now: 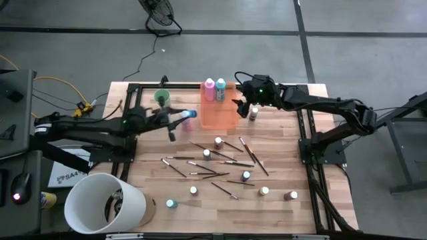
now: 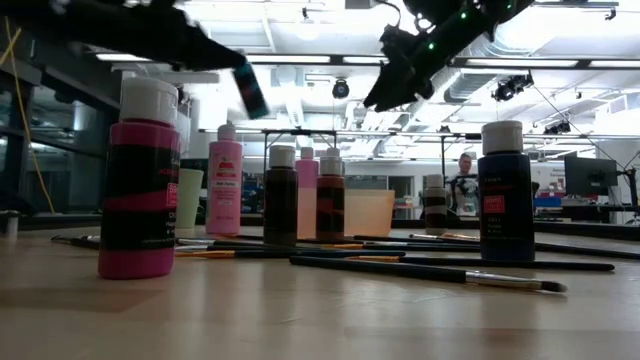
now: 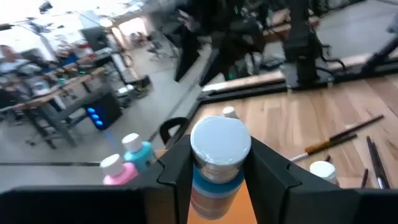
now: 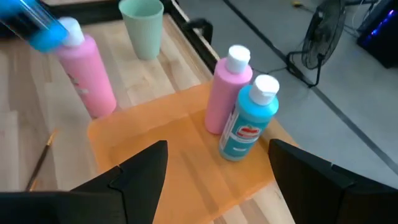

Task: Pick & Place Paint Supplies
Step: Put the blue paint bottle into the orange bin, then put the gray paint bottle into the orange bin

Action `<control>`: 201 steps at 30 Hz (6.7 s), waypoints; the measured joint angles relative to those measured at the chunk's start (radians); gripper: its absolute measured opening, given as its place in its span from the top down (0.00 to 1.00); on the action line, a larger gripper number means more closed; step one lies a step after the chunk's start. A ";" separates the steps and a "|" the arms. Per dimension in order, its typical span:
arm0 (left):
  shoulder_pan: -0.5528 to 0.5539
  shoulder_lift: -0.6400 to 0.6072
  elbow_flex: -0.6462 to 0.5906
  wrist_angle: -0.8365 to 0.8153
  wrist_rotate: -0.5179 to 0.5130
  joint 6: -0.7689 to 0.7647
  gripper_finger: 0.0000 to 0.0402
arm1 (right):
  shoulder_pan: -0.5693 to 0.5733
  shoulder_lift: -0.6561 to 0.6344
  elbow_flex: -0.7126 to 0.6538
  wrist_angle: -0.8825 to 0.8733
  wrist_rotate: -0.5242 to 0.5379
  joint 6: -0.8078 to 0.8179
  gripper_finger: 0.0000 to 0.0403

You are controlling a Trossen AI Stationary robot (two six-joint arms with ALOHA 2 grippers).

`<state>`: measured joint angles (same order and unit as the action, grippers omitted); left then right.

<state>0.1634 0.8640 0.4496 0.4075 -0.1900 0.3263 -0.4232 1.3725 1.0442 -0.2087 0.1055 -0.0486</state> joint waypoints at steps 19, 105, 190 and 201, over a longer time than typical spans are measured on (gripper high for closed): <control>0.268 0.694 0.416 0.006 0.201 -0.131 0.72 | 0.066 -0.357 -0.342 0.185 0.185 0.095 0.32; 0.295 0.912 0.457 -0.007 -0.128 -0.410 0.57 | 0.122 -0.359 -0.352 0.180 0.210 0.108 0.32; 0.275 0.730 0.461 -0.014 -0.021 -0.273 0.31 | 0.172 0.154 -0.834 1.187 0.493 0.315 0.32; 0.275 0.730 0.460 -0.015 -0.020 -0.270 0.31 | 0.172 0.171 -0.833 1.208 0.521 0.333 0.50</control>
<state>0.4381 1.5940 0.9100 0.3927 -0.2104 0.0559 -0.2516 1.5433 0.2115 0.9994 0.6266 0.2840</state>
